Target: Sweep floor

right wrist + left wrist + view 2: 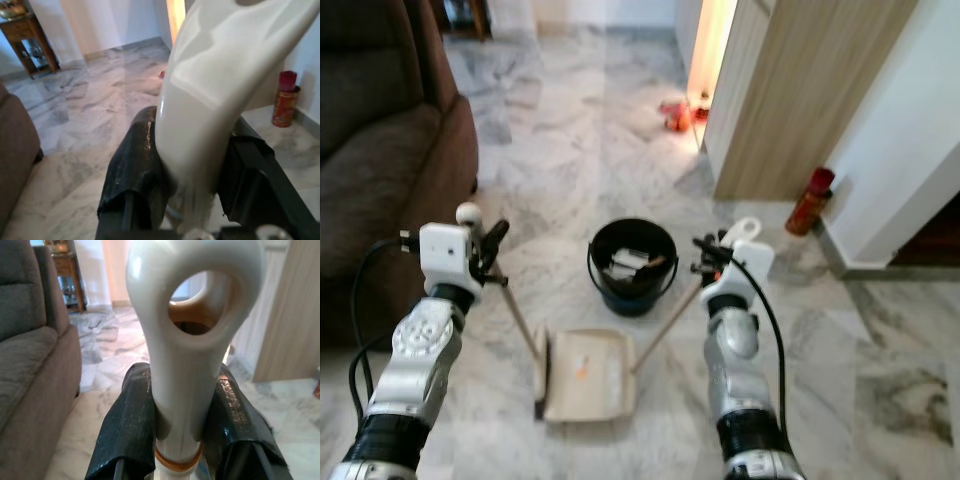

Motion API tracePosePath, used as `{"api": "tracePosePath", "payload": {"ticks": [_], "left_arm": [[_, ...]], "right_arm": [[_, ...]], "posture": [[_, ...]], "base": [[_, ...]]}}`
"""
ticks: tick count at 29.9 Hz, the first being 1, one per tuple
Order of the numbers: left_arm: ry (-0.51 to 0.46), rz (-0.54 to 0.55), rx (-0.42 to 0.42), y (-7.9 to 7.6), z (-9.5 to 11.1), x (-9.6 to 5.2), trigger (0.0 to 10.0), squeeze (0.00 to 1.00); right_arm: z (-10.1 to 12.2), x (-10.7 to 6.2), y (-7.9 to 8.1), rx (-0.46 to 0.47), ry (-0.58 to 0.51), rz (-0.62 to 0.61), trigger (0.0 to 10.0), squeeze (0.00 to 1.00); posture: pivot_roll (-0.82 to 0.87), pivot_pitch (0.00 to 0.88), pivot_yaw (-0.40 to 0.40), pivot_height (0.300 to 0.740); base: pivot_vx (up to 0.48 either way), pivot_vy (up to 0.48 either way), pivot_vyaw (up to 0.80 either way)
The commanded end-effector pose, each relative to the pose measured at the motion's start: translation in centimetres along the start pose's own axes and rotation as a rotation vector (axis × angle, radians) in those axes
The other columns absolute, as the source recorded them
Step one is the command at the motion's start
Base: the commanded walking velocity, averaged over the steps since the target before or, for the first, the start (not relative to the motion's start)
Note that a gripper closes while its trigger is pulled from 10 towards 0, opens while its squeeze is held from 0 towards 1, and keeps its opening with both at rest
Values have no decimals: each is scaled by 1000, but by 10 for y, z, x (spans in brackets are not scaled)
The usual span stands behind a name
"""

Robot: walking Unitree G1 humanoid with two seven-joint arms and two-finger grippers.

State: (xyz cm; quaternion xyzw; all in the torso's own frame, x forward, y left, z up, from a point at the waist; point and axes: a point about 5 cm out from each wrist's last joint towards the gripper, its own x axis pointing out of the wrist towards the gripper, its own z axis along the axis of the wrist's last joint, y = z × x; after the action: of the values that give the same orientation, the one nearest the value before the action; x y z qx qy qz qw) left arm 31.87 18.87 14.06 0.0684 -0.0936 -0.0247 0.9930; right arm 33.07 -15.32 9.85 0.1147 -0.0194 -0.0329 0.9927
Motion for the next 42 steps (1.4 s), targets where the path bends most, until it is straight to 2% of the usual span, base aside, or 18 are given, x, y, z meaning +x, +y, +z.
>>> {"api": "tracePosePath", "payload": {"ticks": [1,3,21,26,28,42], "left_arm": [[-49,-2,16,-1,10,4,10000,0],[-47,-3,16,-1,10,3,10000,0],[-43,-8,17,-1,7,1,10000,0],[-35,-13,21,-1,4,-2,10000,0],[-30,-12,27,-1,3,-2,10000,0],[-19,-7,43,3,-1,-3,10000,0]], "right_arm": [[7,3,3,47,-27,4,10000,0],[8,3,3,39,-33,3,10000,0],[12,0,8,19,-59,58,10000,0],[22,0,8,-1,-96,71,10000,0],[34,-2,12,-22,-134,116,10000,0],[63,-15,9,-97,-195,225,10000,0]], "posture": [[-19,91,-56,740],[-20,92,-57,740],[-23,105,-56,740],[-24,106,-55,740],[-24,106,-55,740],[-28,108,-57,740]], "base": [[300,0,-800],[304,0,-800],[14,0,0],[0,0,0],[0,0,0],[0,0,0]]}}
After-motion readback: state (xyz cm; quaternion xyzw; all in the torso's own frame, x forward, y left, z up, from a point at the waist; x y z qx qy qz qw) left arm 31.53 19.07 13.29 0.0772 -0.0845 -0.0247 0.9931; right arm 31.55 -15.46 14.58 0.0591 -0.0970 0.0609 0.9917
